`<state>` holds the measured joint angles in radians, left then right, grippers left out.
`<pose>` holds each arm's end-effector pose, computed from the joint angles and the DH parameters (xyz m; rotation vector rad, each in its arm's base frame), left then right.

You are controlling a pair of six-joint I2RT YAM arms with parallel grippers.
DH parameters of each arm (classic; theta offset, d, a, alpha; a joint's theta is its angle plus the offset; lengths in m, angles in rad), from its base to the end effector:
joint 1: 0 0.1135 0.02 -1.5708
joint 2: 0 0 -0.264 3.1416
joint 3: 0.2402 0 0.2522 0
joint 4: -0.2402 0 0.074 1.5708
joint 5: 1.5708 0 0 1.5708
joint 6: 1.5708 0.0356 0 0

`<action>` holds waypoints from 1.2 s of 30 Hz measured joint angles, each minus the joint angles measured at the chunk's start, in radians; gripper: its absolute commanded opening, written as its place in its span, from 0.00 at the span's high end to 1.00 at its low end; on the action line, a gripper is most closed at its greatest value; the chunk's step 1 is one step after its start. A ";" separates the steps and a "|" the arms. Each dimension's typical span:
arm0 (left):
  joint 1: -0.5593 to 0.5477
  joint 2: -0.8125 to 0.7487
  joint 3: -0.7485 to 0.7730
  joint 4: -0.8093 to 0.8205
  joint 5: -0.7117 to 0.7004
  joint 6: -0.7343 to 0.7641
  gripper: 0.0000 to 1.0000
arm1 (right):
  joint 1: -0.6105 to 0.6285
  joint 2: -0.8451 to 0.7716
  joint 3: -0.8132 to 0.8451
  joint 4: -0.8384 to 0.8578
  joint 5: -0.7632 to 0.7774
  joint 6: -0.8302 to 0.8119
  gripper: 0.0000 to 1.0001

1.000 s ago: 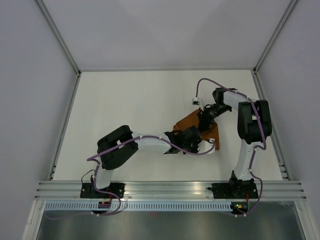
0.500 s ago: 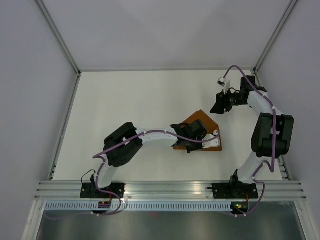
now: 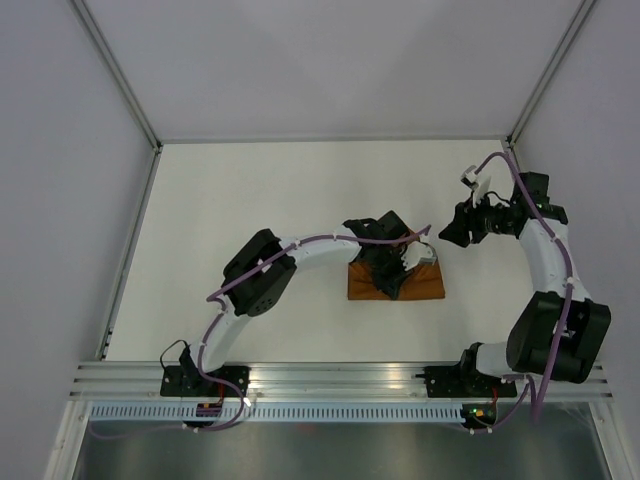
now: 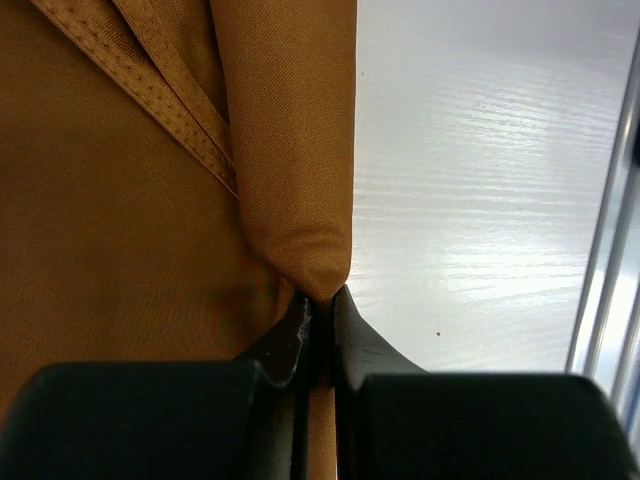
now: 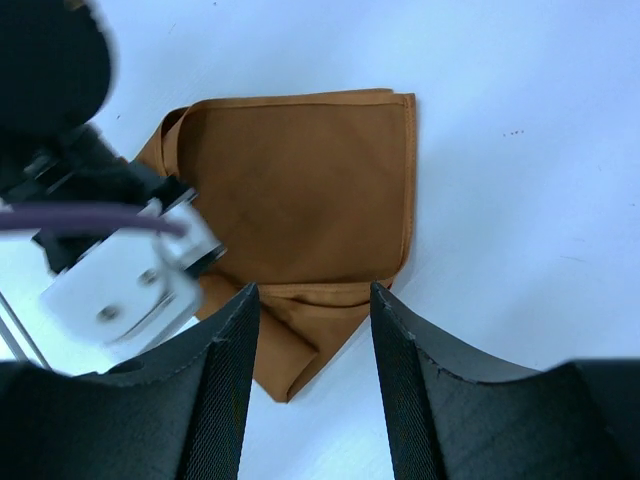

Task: Fold the napkin, place the utensils inside, and roll it up
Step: Roll the napkin with the utensil

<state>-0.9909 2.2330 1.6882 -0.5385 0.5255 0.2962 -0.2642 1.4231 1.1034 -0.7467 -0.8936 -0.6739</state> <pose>0.2437 -0.4046 0.1535 1.7762 2.0650 -0.9174 0.2767 -0.0461 0.2703 -0.7198 2.1176 0.6901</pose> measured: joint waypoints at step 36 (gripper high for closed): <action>0.164 0.261 0.321 -0.348 0.372 -0.180 0.96 | 0.708 -0.299 -0.514 0.267 0.478 -0.267 0.38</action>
<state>-0.8268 2.4939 2.0094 -0.8860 0.8978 0.1162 0.4435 1.1240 0.5896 -0.4801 -0.4156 -0.9409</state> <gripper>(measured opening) 0.089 0.628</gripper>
